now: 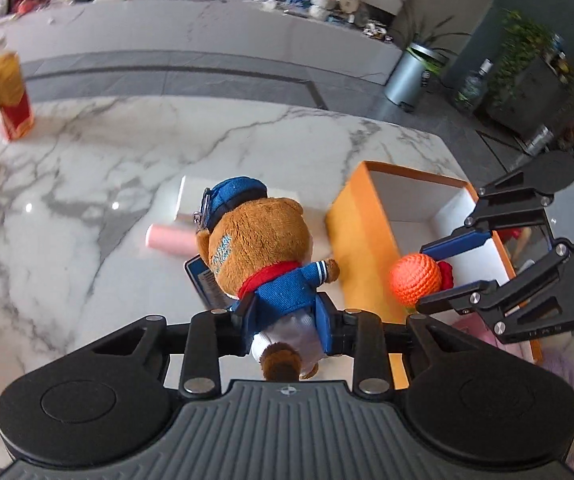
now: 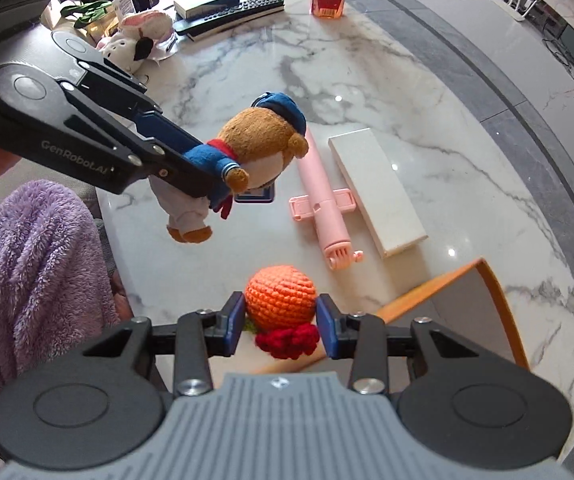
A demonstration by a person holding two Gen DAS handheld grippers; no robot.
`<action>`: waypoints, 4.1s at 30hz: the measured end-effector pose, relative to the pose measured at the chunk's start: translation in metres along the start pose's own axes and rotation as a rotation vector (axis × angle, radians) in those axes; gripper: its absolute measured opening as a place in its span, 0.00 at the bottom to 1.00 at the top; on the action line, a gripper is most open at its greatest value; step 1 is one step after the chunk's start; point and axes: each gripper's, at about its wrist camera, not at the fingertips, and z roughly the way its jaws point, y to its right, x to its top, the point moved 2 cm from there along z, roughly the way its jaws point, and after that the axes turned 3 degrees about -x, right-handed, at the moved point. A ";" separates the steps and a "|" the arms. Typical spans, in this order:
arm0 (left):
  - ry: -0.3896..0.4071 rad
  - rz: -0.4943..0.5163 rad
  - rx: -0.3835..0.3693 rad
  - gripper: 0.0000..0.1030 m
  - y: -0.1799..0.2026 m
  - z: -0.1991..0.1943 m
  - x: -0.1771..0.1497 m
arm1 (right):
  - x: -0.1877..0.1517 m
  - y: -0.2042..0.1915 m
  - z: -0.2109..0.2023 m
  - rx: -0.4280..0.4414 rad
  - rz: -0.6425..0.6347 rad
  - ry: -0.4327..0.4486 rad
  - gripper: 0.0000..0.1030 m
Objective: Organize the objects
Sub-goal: 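Grasp the teddy bear with the left gripper while the right gripper grasps the orange ball, then lower the teddy bear and orange ball into the box with both grippers, then open both grippers and withdraw them from the box, then move the left gripper to the pink fan while the right gripper approaches the white box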
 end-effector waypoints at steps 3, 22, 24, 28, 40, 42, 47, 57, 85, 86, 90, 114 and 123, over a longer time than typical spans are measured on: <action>0.006 0.186 -0.056 0.34 0.044 -0.008 0.009 | -0.025 0.008 -0.023 -0.034 0.021 0.009 0.39; -0.438 0.948 -0.152 0.33 0.188 0.166 0.002 | -0.145 0.076 -0.006 -0.064 0.243 -0.059 0.39; -0.471 1.013 -0.162 0.33 0.189 0.177 -0.004 | -0.146 0.080 0.005 -0.038 0.258 -0.058 0.39; -0.513 1.152 -0.158 0.33 0.188 0.191 -0.007 | -0.150 0.086 0.021 0.030 0.323 -0.065 0.39; -0.652 1.348 -0.149 0.24 0.168 0.201 -0.032 | -0.149 0.094 0.051 0.066 0.356 -0.118 0.39; -0.634 1.336 -0.158 0.24 0.164 0.197 -0.033 | -0.151 0.092 0.047 0.052 0.348 -0.130 0.39; -0.523 1.199 -0.182 0.38 0.156 0.184 -0.023 | -0.152 0.087 0.035 0.027 0.316 -0.134 0.39; -0.429 1.017 -0.177 0.49 0.160 0.219 -0.020 | -0.145 0.086 0.049 0.057 0.358 -0.129 0.39; -0.406 1.007 -0.229 0.38 0.103 0.169 0.005 | -0.123 0.049 0.059 0.269 0.351 -0.045 0.38; -0.390 0.984 -0.236 0.38 0.102 0.165 0.003 | -0.121 0.045 0.062 0.277 0.344 -0.048 0.37; -0.333 0.903 -0.259 0.40 0.114 0.153 0.007 | -0.118 0.030 0.079 0.283 0.324 -0.084 0.25; -0.176 0.712 -0.061 0.46 0.072 0.039 -0.010 | -0.089 0.001 0.018 0.080 0.270 0.074 0.36; -0.157 0.750 0.127 0.47 0.033 0.044 -0.019 | -0.034 -0.004 0.025 0.030 0.143 0.114 0.35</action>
